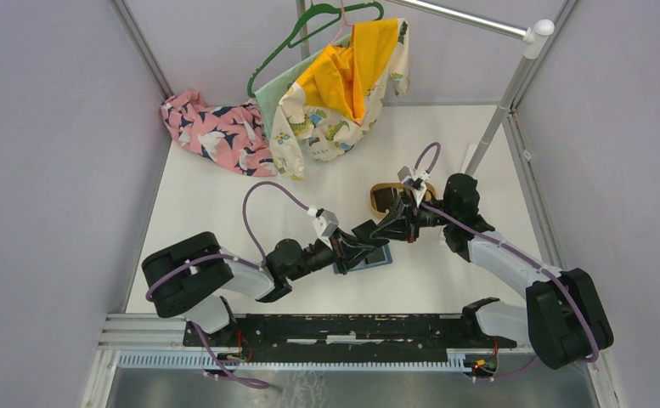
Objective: Put the credit cards into the card holder
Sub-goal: Pick up the credit card from the storage box.
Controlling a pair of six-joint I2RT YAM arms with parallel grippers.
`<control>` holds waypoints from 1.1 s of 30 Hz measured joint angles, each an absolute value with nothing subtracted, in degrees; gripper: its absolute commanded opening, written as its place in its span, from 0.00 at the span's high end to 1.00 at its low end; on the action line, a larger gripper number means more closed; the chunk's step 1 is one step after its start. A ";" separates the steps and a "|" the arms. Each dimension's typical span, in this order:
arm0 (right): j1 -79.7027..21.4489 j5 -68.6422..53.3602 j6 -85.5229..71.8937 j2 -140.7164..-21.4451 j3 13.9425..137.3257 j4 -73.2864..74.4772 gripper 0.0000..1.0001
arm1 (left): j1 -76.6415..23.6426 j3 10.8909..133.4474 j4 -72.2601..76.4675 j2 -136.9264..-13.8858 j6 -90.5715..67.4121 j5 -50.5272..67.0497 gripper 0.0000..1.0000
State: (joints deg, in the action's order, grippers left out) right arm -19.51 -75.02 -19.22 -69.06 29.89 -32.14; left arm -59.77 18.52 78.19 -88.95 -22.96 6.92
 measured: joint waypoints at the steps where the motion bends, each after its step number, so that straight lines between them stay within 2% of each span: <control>1: -19.51 -75.02 -19.22 -69.08 29.89 -32.14 1.00 | -59.53 18.65 78.26 -89.06 -23.27 7.53 0.97; 3: -19.51 -75.00 -18.76 -69.08 29.93 -32.10 0.89 | -58.87 18.79 78.52 -89.12 -23.97 9.04 0.98; 5: -19.51 -75.02 -17.08 -69.10 30.44 -30.85 0.72 | -57.87 18.79 78.63 -89.12 -24.21 11.03 0.98; 6: -19.57 -75.00 -15.66 -69.10 30.92 -29.36 0.62 | -57.39 18.74 78.61 -89.12 -24.51 12.36 0.98; 8: -19.73 -75.11 -8.84 -69.45 33.80 -21.71 0.35 | -55.24 18.65 77.82 -88.73 -24.69 14.17 0.98; 9: -19.73 -75.07 -3.90 -69.84 36.14 -16.01 0.26 | -54.28 18.59 76.79 -88.25 -24.67 15.57 0.98; 11: -19.77 -74.35 9.47 -71.20 42.46 -2.00 0.17 | -51.72 18.76 70.89 -86.17 -24.36 19.14 0.98; 13: -19.79 -72.99 23.24 -72.25 47.68 10.24 0.13 | -50.24 21.19 58.48 -83.55 -21.41 22.20 0.98; 16: -19.81 -70.85 39.90 -72.84 50.33 23.05 0.12 | -50.15 27.05 40.27 -80.77 -16.19 24.64 0.98; 20: -20.29 -70.46 49.58 -74.78 49.21 31.81 0.15 | -51.35 29.32 26.50 -75.66 -11.05 25.15 0.98; 24: -21.21 -70.46 51.20 -76.44 48.42 33.87 0.32 | -52.51 31.11 18.17 -74.83 -7.94 25.17 0.98; 33: -24.56 -71.59 45.82 -77.45 46.96 30.00 0.60 | -53.04 32.32 11.20 -74.83 -5.41 24.40 0.98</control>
